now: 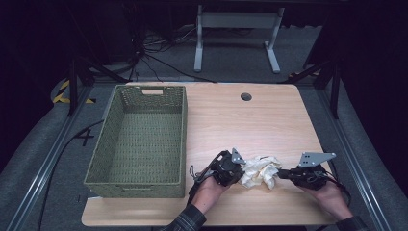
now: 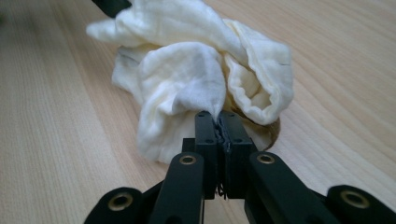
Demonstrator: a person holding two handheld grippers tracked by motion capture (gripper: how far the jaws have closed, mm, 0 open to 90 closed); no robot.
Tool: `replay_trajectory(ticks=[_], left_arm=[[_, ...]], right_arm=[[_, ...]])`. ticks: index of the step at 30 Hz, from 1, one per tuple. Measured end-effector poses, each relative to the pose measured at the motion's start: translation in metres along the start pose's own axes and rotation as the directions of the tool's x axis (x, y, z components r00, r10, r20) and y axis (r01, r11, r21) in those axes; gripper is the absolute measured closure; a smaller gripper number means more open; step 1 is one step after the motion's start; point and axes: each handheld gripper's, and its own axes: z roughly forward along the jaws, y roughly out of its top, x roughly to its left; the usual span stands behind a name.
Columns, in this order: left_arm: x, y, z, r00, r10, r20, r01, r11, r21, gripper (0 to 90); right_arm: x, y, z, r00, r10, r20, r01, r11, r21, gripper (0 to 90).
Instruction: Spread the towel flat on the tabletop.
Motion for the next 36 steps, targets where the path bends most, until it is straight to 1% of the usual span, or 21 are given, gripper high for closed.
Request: replay_trajectory(ticks=[2, 4, 6, 7, 10, 11, 12, 16, 17, 19, 22, 23, 24, 25, 26, 28, 29, 30, 32, 35, 36], left_arm=[[0.004, 0.004, -0.002, 0.9996, -0.016, -0.023, 0.016, 0.9997, -0.019, 86.9], [0.007, 0.007, -0.003, 0.9992, -0.019, -0.036, 0.018, 0.9996, -0.021, 86.9], [0.011, 0.011, -0.003, 0.9974, -0.043, -0.058, 0.041, 0.9984, -0.039, 87.0], [0.016, 0.015, -0.002, 0.9949, -0.057, -0.083, 0.053, 0.9976, -0.045, 86.9], [0.020, 0.018, -0.001, 0.9925, -0.067, -0.103, 0.062, 0.9971, -0.044, 86.9], [0.022, 0.019, 0.000, 0.9902, -0.061, -0.126, 0.055, 0.9973, -0.047, 86.9], [0.025, 0.020, 0.000, 0.9881, -0.076, -0.134, 0.069, 0.9963, -0.050, 87.0], [0.034, 0.021, 0.005, 0.9833, -0.098, -0.153, 0.093, 0.9947, -0.044, 86.9], [0.035, 0.021, 0.007, 0.9808, -0.109, -0.162, 0.103, 0.9937, -0.045, 87.0], [0.039, 0.022, 0.009, 0.9749, -0.107, -0.195, 0.102, 0.9941, -0.038, 87.0], [0.047, 0.022, 0.008, 0.9694, -0.137, -0.204, 0.128, 0.9902, -0.055, 86.3], [0.048, 0.021, 0.007, 0.9684, -0.150, -0.199, 0.141, 0.9882, -0.061, 82.9], [0.049, 0.020, 0.006, 0.9722, -0.156, -0.174, 0.147, 0.9870, -0.066, 80.0], [0.048, 0.020, 0.005, 0.9730, -0.158, -0.168, 0.148, 0.9866, -0.069, 77.8], [0.047, 0.018, 0.003, 0.9745, -0.150, -0.166, 0.141, 0.9877, -0.069, 75.9], [0.043, 0.016, -0.001, 0.9820, -0.131, -0.136, 0.122, 0.9898, -0.074, 72.2], [0.041, 0.015, -0.003, 0.9837, -0.121, -0.133, 0.112, 0.9910, -0.072, 71.1], [0.039, 0.015, -0.004, 0.9859, -0.104, -0.132, 0.096, 0.9932, -0.066, 70.1], [0.033, 0.012, -0.005, 0.9920, -0.078, -0.100, 0.072, 0.9958, -0.056, 68.6], [0.022, 0.007, -0.004, 0.9963, -0.037, -0.078, 0.035, 0.9991, -0.025, 65.6], [0.016, 0.003, -0.003, 0.9978, -0.021, -0.062, 0.021, 0.9997, -0.010, 64.3]], right_arm=[[-0.006, 0.001, -0.006, 0.9997, 0.007, 0.023, -0.006, 1.000, -0.005, 87.7], [-0.008, 0.001, -0.007, 0.9996, 0.010, 0.026, -0.010, 1.000, -0.010, 87.7], [-0.014, 0.001, -0.014, 0.9985, 0.018, 0.052, -0.017, 1.000, -0.016, 87.7], [-0.016, 0.001, -0.015, 0.9983, 0.021, 0.055, -0.020, 1.000, -0.015, 87.7], [-0.021, 0.000, -0.017, 0.9972, 0.031, 0.068, -0.030, 0.999, -0.015, 87.7], [-0.023, 0.000, -0.018, 0.9969, 0.032, 0.072, -0.030, 0.999, -0.017, 87.7], [-0.026, -0.001, -0.019, 0.9965, 0.038, 0.075, -0.037, 0.999, -0.020, 87.7], [-0.034, -0.002, -0.021, 0.9945, 0.047, 0.094, -0.046, 0.999, -0.014, 87.7], [-0.036, -0.001, -0.021, 0.9938, 0.051, 0.099, -0.050, 0.999, -0.012, 87.7], [-0.040, -0.001, -0.020, 0.9921, 0.048, 0.116, -0.048, 0.999, -0.005, 87.8], [-0.045, -0.001, -0.021, 0.9900, 0.058, 0.129, -0.057, 0.998, -0.006, 87.7], [-0.047, -0.001, -0.019, 0.9893, 0.065, 0.131, -0.064, 0.998, -0.011, 87.3], [-0.048, -0.001, -0.018, 0.9889, 0.070, 0.131, -0.069, 0.998, -0.014, 85.6], [-0.049, -0.002, -0.016, 0.9892, 0.078, 0.124, -0.076, 0.997, -0.025, 80.0], [-0.049, -0.002, -0.016, 0.9890, 0.083, 0.123, -0.079, 0.996, -0.033, 77.6], [-0.047, -0.001, -0.020, 0.9896, 0.088, 0.113, -0.082, 0.995, -0.057, 73.3], [-0.045, 0.000, -0.023, 0.9892, 0.090, 0.115, -0.082, 0.994, -0.072, 71.9], [-0.044, 0.001, -0.025, 0.9895, 0.089, 0.114, -0.081, 0.994, -0.079, 71.4], [-0.041, 0.002, -0.029, 0.9904, 0.080, 0.113, -0.070, 0.993, -0.094, 69.0], [-0.035, -0.001, -0.032, 0.9927, 0.074, 0.095, -0.065, 0.993, -0.096, 68.4], [-0.032, -0.005, -0.031, 0.9946, 0.072, 0.074, -0.066, 0.994, -0.086, 68.4]])
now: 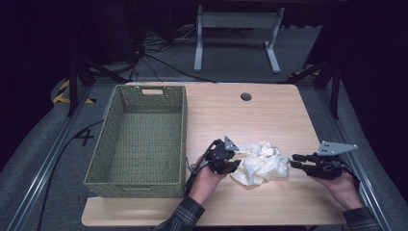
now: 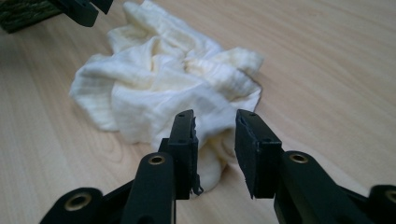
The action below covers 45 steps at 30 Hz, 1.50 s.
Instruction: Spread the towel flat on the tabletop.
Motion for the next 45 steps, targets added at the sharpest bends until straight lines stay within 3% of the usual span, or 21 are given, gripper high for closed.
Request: replay_trajectory(ticks=[5, 9, 12, 13, 17, 19, 20, 25, 28, 31, 34, 40, 41, 42, 45], left_arm=[[-0.014, -0.009, 0.003, 0.9975, 0.050, 0.050, -0.051, 0.9985, 0.020, 61.5], [-0.023, -0.020, 0.006, 0.9933, 0.103, 0.051, -0.106, 0.9923, 0.063, 58.6], [-0.026, -0.025, 0.010, 0.9909, 0.117, 0.066, -0.123, 0.9885, 0.088, 57.0], [-0.027, -0.025, 0.013, 0.9884, 0.138, 0.063, -0.144, 0.9853, 0.093, 57.0], [-0.030, -0.023, 0.019, 0.9864, 0.149, 0.069, -0.156, 0.9823, 0.104, 58.1], [-0.029, -0.022, 0.022, 0.9864, 0.153, 0.061, -0.158, 0.9818, 0.105, 62.9], [-0.028, -0.021, 0.022, 0.9855, 0.158, 0.061, -0.164, 0.9810, 0.104, 70.6], [-0.025, -0.020, 0.023, 0.9851, 0.151, 0.083, -0.161, 0.9787, 0.128, 86.8], [-0.024, -0.020, 0.022, 0.9856, 0.148, 0.081, -0.158, 0.9783, 0.134, 89.4], [-0.024, -0.020, 0.019, 0.9865, 0.152, 0.059, -0.158, 0.9818, 0.105, 81.1], [-0.024, -0.019, 0.019, 0.9854, 0.155, 0.070, -0.161, 0.9832, 0.086, 70.4], [-0.027, -0.019, 0.032, 0.9791, 0.190, 0.074, -0.198, 0.9722, 0.125, 60.1], [-0.028, -0.018, 0.032, 0.9801, 0.187, 0.066, -0.194, 0.9728, 0.126, 61.1], [-0.027, -0.018, 0.032, 0.9817, 0.186, 0.040, -0.190, 0.9725, 0.135, 70.1], [-0.024, -0.016, 0.031, 0.9843, 0.170, 0.048, -0.175, 0.9750, 0.137, 84.3]], right_arm=[[0.008, -0.011, 0.003, 0.9997, 0.009, -0.021, -0.009, 1.000, 0.029, 67.8], [0.014, -0.019, 0.009, 0.9993, 0.000, -0.037, 0.003, 0.997, 0.077, 66.0], [0.015, -0.022, 0.018, 0.9992, -0.018, -0.036, 0.022, 0.993, 0.117, 64.4], [0.015, -0.022, 0.020, 0.9992, -0.016, -0.037, 0.020, 0.992, 0.125, 64.9], [0.014, -0.021, 0.026, 0.9988, -0.030, -0.039, 0.035, 0.988, 0.148, 73.5], [0.013, -0.021, 0.027, 0.9987, -0.026, -0.043, 0.032, 0.988, 0.149, 78.3], [0.013, -0.021, 0.027, 0.9985, -0.026, -0.047, 0.033, 0.988, 0.151, 80.9], [0.013, -0.021, 0.027, 0.9978, -0.024, -0.062, 0.034, 0.986, 0.161, 86.0], [0.013, -0.021, 0.027, 0.9976, -0.021, -0.066, 0.032, 0.987, 0.160, 87.3], [0.012, -0.021, 0.026, 0.9974, -0.024, -0.068, 0.035, 0.987, 0.158, 87.3], [0.012, -0.021, 0.026, 0.9973, -0.024, -0.070, 0.035, 0.986, 0.161, 87.2], [0.013, -0.022, 0.026, 0.9970, -0.026, -0.074, 0.037, 0.986, 0.163, 87.2], [0.013, -0.022, 0.025, 0.9970, -0.027, -0.073, 0.038, 0.986, 0.162, 87.3], [0.013, -0.022, 0.025, 0.9970, -0.025, -0.073, 0.036, 0.986, 0.161, 87.5], [0.012, -0.022, 0.025, 0.9971, -0.025, -0.072, 0.036, 0.986, 0.161, 87.6]])
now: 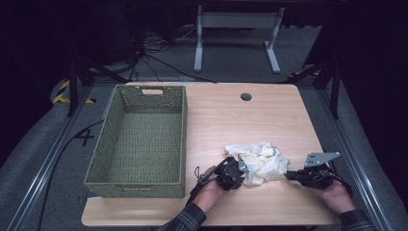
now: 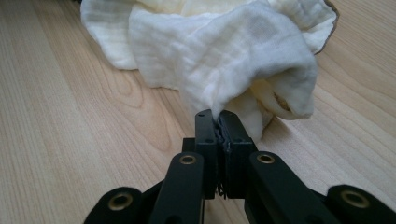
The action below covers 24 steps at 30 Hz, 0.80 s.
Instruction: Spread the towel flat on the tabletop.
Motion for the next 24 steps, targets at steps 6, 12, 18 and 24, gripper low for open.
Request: replay_trajectory(ticks=[6, 12, 18, 24], left_arm=[[0.004, 0.000, -0.019, 0.9991, -0.041, 0.010, 0.041, 0.9972, -0.062, 86.4], [0.005, 0.004, -0.044, 0.9970, -0.078, -0.007, 0.076, 0.9870, -0.141, 86.7], [0.014, 0.007, -0.063, 0.9911, -0.125, -0.047, 0.115, 0.9786, -0.171, 86.8], [0.030, 0.017, -0.051, 0.9824, -0.184, -0.034, 0.178, 0.9761, -0.125, 86.4]], right_arm=[[0.000, 0.001, -0.009, 1.0000, 0.006, 0.001, -0.006, 1.000, -0.025, 88.0], [0.000, 0.003, -0.020, 0.9999, 0.001, 0.013, -0.001, 0.999, -0.045, 88.1], [-0.003, 0.008, -0.042, 0.9993, -0.001, 0.038, 0.004, 0.995, -0.101, 88.2], [-0.012, 0.014, -0.038, 0.9995, 0.000, 0.031, 0.003, 0.996, -0.092, 88.2]])
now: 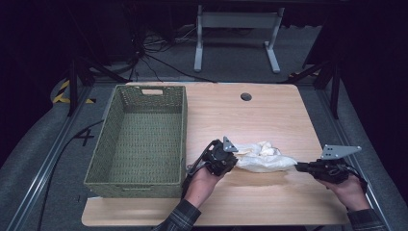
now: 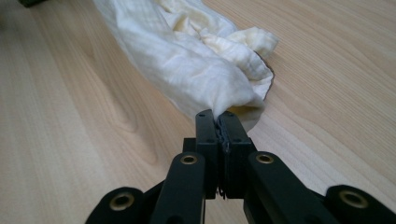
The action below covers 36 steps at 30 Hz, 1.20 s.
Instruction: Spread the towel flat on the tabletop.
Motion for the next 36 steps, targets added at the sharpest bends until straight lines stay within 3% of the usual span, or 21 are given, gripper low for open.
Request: replay_trajectory(ticks=[5, 10, 12, 16, 21, 25, 30, 32, 36], left_arm=[[0.016, 0.011, 0.023, 0.9995, -0.031, 0.006, 0.030, 0.9994, 0.019, 86.4], [0.032, 0.019, 0.037, 0.9972, -0.056, -0.049, 0.058, 0.9977, 0.035, 85.5], [0.041, 0.018, 0.041, 0.9925, -0.100, -0.070, 0.102, 0.9943, 0.030, 84.6], [0.043, 0.013, 0.039, 0.9891, -0.101, -0.108, 0.106, 0.9936, 0.041, 77.6], [0.030, 0.014, 0.028, 0.9962, -0.080, -0.034, 0.080, 0.9968, 0.008, 77.8], [0.017, 0.013, 0.037, 0.9994, -0.028, -0.019, 0.029, 0.9985, 0.046, 77.8], [0.016, 0.013, 0.055, 0.9994, -0.009, -0.035, 0.011, 0.9987, 0.050, 72.3], [0.016, 0.015, 0.061, 0.9968, 0.014, -0.079, -0.009, 0.9983, 0.057, 71.2], [0.026, 0.013, 0.066, 0.9959, -0.025, -0.087, 0.030, 0.9982, 0.053, 74.2]], right_arm=[[-0.014, 0.008, 0.022, 0.9998, 0.016, -0.014, -0.016, 0.999, 0.038, 88.1], [-0.030, 0.011, 0.034, 0.9992, 0.033, 0.020, -0.035, 0.997, 0.062, 88.1], [-0.037, 0.009, 0.039, 0.9975, 0.051, 0.049, -0.055, 0.994, 0.090, 88.0], [-0.045, 0.006, 0.040, 0.9937, 0.067, 0.089, -0.076, 0.992, 0.102, 86.2], [-0.045, 0.004, 0.030, 0.9911, 0.078, 0.108, -0.084, 0.995, 0.060, 79.6], [-0.036, 0.004, 0.019, 0.9938, 0.065, 0.090, -0.067, 0.998, 0.018, 76.8], [-0.024, 0.001, 0.017, 0.9972, 0.053, 0.052, -0.054, 0.998, 0.025, 75.4], [-0.021, -0.002, 0.018, 0.9977, 0.053, 0.042, -0.054, 0.998, 0.032, 74.6], [-0.017, -0.005, 0.018, 0.9979, 0.052, 0.038, -0.054, 0.997, 0.050, 73.7]])
